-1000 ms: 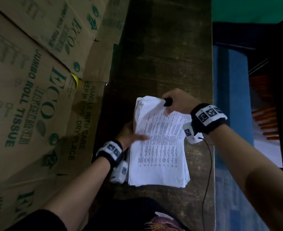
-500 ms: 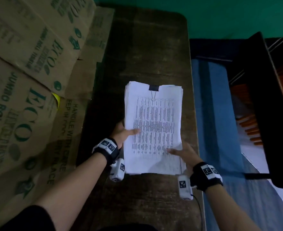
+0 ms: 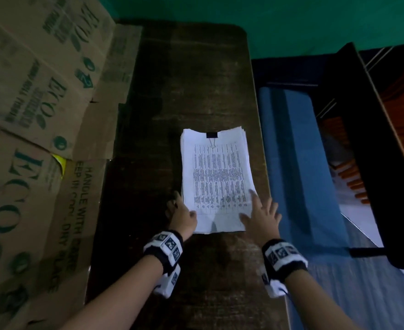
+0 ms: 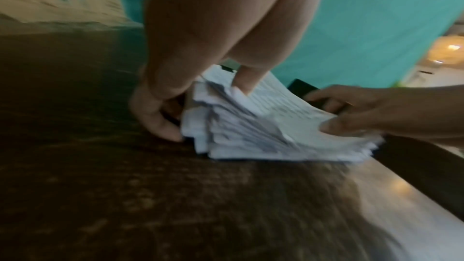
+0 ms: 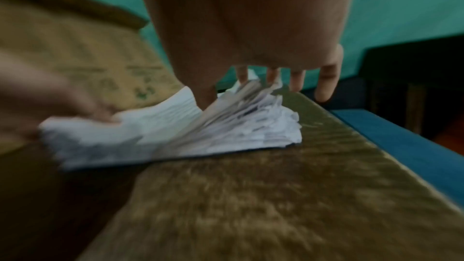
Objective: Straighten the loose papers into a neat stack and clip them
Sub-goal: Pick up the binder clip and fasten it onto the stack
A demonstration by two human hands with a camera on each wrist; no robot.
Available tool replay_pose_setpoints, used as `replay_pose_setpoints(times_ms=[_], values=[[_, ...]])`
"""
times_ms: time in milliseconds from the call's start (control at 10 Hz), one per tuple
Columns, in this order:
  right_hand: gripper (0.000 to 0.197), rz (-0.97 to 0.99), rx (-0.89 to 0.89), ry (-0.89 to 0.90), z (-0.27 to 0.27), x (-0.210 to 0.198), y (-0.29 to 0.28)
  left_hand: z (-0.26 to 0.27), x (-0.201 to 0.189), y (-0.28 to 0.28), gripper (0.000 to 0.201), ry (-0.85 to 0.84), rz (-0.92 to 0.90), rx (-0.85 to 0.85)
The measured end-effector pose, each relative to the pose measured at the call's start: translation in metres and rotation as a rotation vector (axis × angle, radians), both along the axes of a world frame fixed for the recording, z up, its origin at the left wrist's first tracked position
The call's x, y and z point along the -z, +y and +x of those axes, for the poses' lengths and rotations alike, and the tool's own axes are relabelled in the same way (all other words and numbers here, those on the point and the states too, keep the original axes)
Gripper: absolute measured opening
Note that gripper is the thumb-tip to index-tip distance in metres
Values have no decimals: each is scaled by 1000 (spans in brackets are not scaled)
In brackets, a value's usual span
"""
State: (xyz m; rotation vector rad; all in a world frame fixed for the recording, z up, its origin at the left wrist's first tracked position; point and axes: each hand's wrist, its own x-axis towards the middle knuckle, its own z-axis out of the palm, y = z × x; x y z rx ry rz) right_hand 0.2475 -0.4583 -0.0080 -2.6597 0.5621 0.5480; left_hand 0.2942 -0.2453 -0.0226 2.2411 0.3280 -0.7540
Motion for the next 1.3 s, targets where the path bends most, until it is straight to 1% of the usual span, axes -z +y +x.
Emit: replay_pose_setpoints(times_ms=[100, 300, 400, 600, 800, 1000, 1100, 1200, 1300], values=[[63, -34, -203, 47, -13, 8, 8, -7, -4, -14, 75, -42, 56, 13], [62, -50, -153, -52, 41, 17, -13, 49, -6, -32, 78, -90, 73, 22], [61, -23, -116, -44, 68, 19, -22, 73, -9, -44, 79, -121, 64, -1], [63, 24, -82, -30, 103, 13, -37, 102, -14, -59, 72, -82, 170, 98], [61, 20, -83, -5, 122, 10, -45, 117, -13, -70, 73, -91, 194, 107], [61, 19, -116, 39, 124, 4, -47, 118, -18, -70, 77, -54, 260, 138], [60, -3, -162, 76, 115, -10, -44, 105, -34, -67, 80, -24, 286, 151], [58, -3, -180, 15, 99, -35, -41, 90, -61, -66, 78, -96, 274, 151], [57, 13, -245, -72, 60, -70, -34, 69, -95, -53, 70, -245, 128, 256]])
